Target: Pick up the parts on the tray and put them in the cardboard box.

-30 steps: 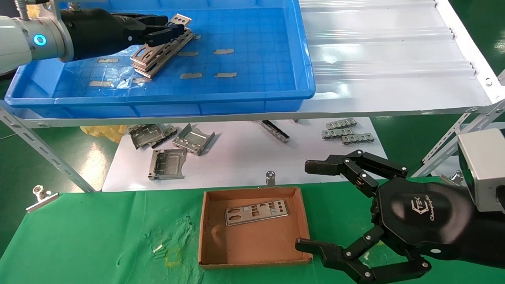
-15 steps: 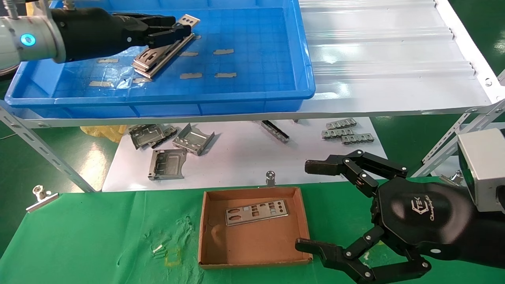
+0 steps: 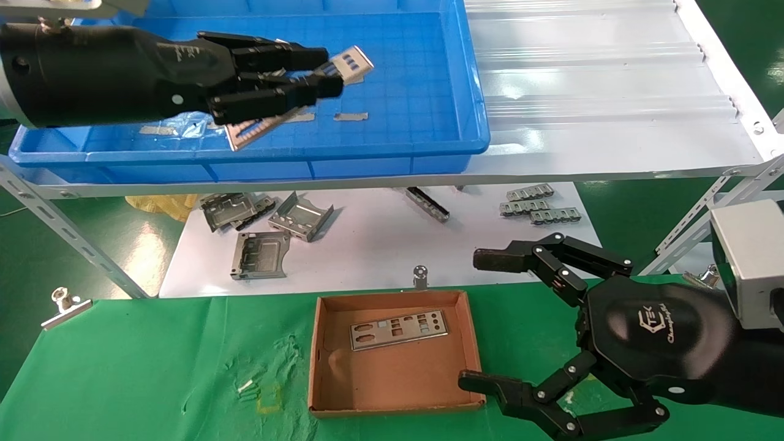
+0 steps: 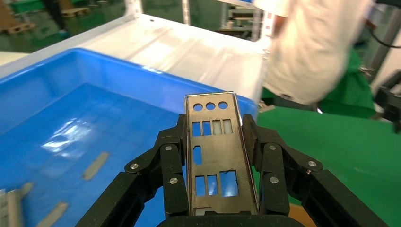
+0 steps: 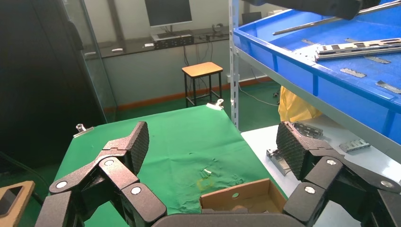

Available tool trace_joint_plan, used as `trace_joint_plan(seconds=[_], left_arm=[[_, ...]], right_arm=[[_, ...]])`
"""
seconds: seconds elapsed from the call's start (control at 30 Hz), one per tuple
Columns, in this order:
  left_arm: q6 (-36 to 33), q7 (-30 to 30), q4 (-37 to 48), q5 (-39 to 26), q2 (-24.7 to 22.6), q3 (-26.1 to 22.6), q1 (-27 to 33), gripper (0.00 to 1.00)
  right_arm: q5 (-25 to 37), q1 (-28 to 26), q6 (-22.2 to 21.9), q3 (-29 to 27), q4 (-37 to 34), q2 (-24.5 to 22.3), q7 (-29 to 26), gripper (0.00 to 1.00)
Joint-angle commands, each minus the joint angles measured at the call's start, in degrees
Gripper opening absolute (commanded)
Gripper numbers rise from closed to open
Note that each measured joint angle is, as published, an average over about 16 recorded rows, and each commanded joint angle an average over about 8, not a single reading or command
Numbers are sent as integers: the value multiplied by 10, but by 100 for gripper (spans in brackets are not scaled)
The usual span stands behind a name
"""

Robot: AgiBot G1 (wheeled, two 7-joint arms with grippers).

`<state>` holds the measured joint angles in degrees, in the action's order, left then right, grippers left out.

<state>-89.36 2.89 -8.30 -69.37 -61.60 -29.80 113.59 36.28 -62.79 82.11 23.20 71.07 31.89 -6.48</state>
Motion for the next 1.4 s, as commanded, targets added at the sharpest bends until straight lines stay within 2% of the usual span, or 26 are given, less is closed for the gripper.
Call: trace_joint_plan(seconds=[0.03,0.2,0.37,0.5,0.83,1.07,1.1,1.33,1.37,1.4], left_arm=[[-25,5,-7,1,2,0,-2,0],[-29,-21,-109,43,20,-26,-54,0],[-27,-57,-244,113,53,-80,-129,0],[-13,-46,-295,135,60,-126,-179,0],[40,130,-214,72,-23,-177,-235,0],[82,221,-131,32,-84,-198,-251,0],[90,233,-121,29,-91,-199,-253,6],[142,283,-55,23,-134,-199,-261,94],[147,286,-47,25,-138,-197,-261,100],[153,291,-41,26,-142,-196,-260,100]], right_arm=[[0,0,0,0,0,0,0,100],[0,0,0,0,0,0,0,100],[0,0,0,0,0,0,0,100],[0,0,0,0,0,0,0,100],[0,0,0,0,0,0,0,100],[0,0,0,0,0,0,0,100],[0,0,0,0,0,0,0,100],[0,0,0,0,0,0,0,100],[0,0,0,0,0,0,0,100],[0,0,0,0,0,0,0,100]])
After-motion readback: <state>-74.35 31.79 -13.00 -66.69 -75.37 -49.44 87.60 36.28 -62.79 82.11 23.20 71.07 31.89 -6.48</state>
